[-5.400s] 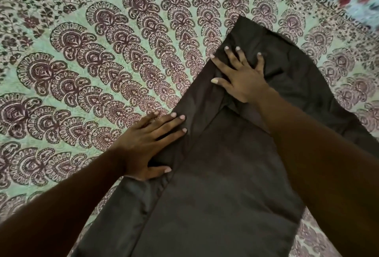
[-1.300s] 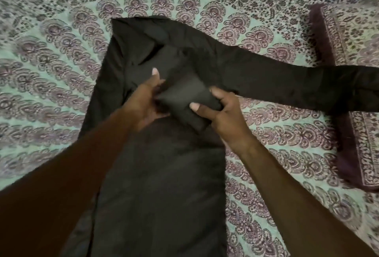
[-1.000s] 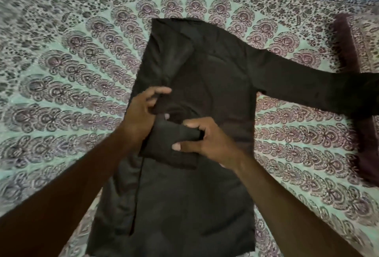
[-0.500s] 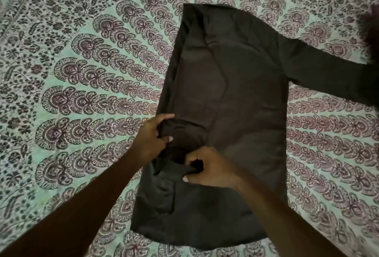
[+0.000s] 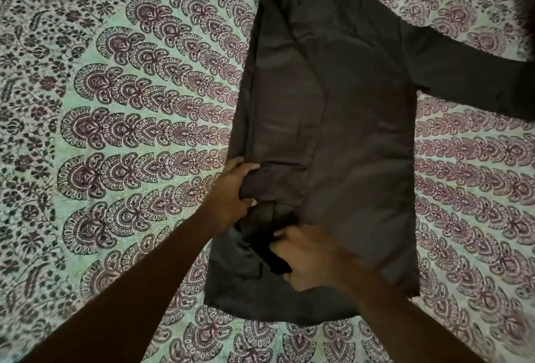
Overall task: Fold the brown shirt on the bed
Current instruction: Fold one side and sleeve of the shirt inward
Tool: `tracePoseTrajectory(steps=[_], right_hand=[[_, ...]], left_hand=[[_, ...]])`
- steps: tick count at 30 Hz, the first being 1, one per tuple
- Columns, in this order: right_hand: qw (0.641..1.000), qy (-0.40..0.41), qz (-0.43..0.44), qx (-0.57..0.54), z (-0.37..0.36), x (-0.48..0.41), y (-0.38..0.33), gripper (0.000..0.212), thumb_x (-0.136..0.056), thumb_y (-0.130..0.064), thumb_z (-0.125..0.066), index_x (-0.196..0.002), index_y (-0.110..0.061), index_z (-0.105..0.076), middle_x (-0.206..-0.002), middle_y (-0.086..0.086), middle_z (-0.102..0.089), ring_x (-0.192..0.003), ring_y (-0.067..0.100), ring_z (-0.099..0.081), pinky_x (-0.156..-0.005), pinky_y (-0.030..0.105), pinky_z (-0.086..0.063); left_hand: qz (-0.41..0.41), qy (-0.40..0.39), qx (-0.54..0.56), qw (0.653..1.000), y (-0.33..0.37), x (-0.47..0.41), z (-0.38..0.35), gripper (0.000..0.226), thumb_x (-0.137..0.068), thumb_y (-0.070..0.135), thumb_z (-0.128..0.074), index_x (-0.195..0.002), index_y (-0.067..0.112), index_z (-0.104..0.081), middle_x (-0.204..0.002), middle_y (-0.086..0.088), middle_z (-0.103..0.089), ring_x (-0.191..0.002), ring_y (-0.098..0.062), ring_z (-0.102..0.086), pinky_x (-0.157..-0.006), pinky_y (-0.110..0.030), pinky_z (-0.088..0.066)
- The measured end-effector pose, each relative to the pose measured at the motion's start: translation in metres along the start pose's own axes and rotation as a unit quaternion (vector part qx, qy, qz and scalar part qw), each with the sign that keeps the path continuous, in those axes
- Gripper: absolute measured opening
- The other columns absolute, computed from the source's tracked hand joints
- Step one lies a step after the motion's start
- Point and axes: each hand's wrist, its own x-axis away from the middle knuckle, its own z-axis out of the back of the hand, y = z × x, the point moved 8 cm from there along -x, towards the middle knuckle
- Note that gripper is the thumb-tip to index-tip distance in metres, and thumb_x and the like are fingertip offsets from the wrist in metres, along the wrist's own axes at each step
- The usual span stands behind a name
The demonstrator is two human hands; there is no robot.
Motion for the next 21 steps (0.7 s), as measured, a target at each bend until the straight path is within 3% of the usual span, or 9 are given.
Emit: tracePoseTrajectory(steps=[4,8,11,13,15,17,19,21], right_hand=[[0.999,-0.029,-0.008,0.023,0.000,0.000,-0.012,0.028,-0.082,-0.021,-0.074,-0.108,-0.015,-0.066,-0.109,0.009,-0.064,-0.095,0.033,-0.066,-0.068,0.034,-0.041],[0.998,-0.054,-0.023,0.008,-0.013,-0.007,-0.019,0.034,-0.082,-0.023,-0.077,-0.113,-0.014,-0.065,-0.112,0.012,-0.064,-0.096,0.035,-0.067,-0.072,0.035,-0.041],[0.997,-0.069,-0.013,-0.023,-0.027,-0.013,-0.021,0.038,-0.084,-0.035,-0.078,-0.113,-0.015,-0.065,-0.112,0.010,-0.065,-0.098,0.031,-0.066,-0.074,0.033,-0.042],[0.997,-0.063,-0.006,-0.039,-0.029,-0.016,-0.019,0.041,-0.084,-0.047,-0.077,-0.108,-0.017,-0.066,-0.108,0.008,-0.068,-0.098,0.030,-0.067,-0.075,0.032,-0.047],[0.997,-0.013,-0.023,-0.068,-0.023,-0.019,-0.006,0.043,-0.085,-0.058,-0.068,-0.104,-0.020,-0.067,-0.107,0.007,-0.070,-0.099,0.031,-0.069,-0.077,0.034,-0.054],[0.991,0.108,-0.048,-0.069,-0.007,-0.020,0.011,0.048,-0.090,-0.061,-0.052,-0.109,-0.020,-0.068,-0.113,0.008,-0.069,-0.102,0.032,-0.068,-0.077,0.037,-0.059],[0.969,0.240,-0.062,-0.014,0.006,-0.019,0.025,0.048,-0.096,-0.055,-0.047,-0.116,-0.016,-0.066,-0.123,0.009,-0.061,-0.108,0.030,-0.064,-0.076,0.038,-0.060],[0.961,0.266,-0.060,0.038,0.003,-0.024,0.039,0.051,-0.101,-0.053,-0.049,-0.132,-0.015,-0.062,-0.146,0.011,-0.051,-0.132,0.033,-0.052,-0.094,0.044,-0.057]], left_hand=[[-0.019,0.002,-0.009,1.000,-0.001,0.002,-0.004,0.080,-0.070,0.000,-0.086,-0.143,0.014,-0.056,-0.160,-0.013,-0.031,-0.144,-0.030,-0.041,-0.114,-0.036,-0.042],[-0.038,-0.015,-0.024,0.999,-0.002,0.005,-0.011,0.082,-0.070,0.001,-0.087,-0.144,0.013,-0.054,-0.163,-0.013,-0.023,-0.147,-0.033,-0.038,-0.110,-0.044,-0.048],[-0.061,-0.030,-0.070,0.995,-0.001,0.009,-0.019,0.085,-0.070,0.006,-0.089,-0.146,0.012,-0.051,-0.166,-0.015,-0.013,-0.152,-0.038,-0.027,-0.122,-0.044,-0.034],[-0.079,0.000,-0.137,0.987,0.000,0.014,-0.018,0.084,-0.070,0.019,-0.091,-0.145,0.015,-0.052,-0.167,-0.013,-0.007,-0.144,-0.043,-0.031,-0.117,-0.052,-0.037],[-0.081,0.042,-0.204,0.975,0.002,0.022,-0.013,0.075,-0.077,0.035,-0.085,-0.143,0.018,-0.053,-0.167,-0.007,-0.005,-0.135,-0.039,-0.032,-0.108,-0.057,-0.039],[-0.092,0.058,-0.228,0.968,0.001,0.027,-0.010,0.071,-0.082,0.047,-0.075,-0.144,0.019,-0.053,-0.167,-0.004,-0.011,-0.135,-0.035,-0.031,-0.106,-0.058,-0.039],[-0.095,0.030,-0.252,0.963,-0.005,0.030,-0.014,0.090,-0.076,0.066,-0.063,-0.151,0.019,-0.045,-0.169,-0.003,-0.016,-0.140,-0.028,-0.025,-0.107,-0.060,-0.038],[-0.094,-0.021,-0.310,0.946,-0.015,0.034,-0.021,0.117,-0.063,0.080,-0.055,-0.160,0.019,-0.029,-0.172,-0.002,-0.009,-0.146,-0.024,-0.018,-0.110,-0.060,-0.034]])
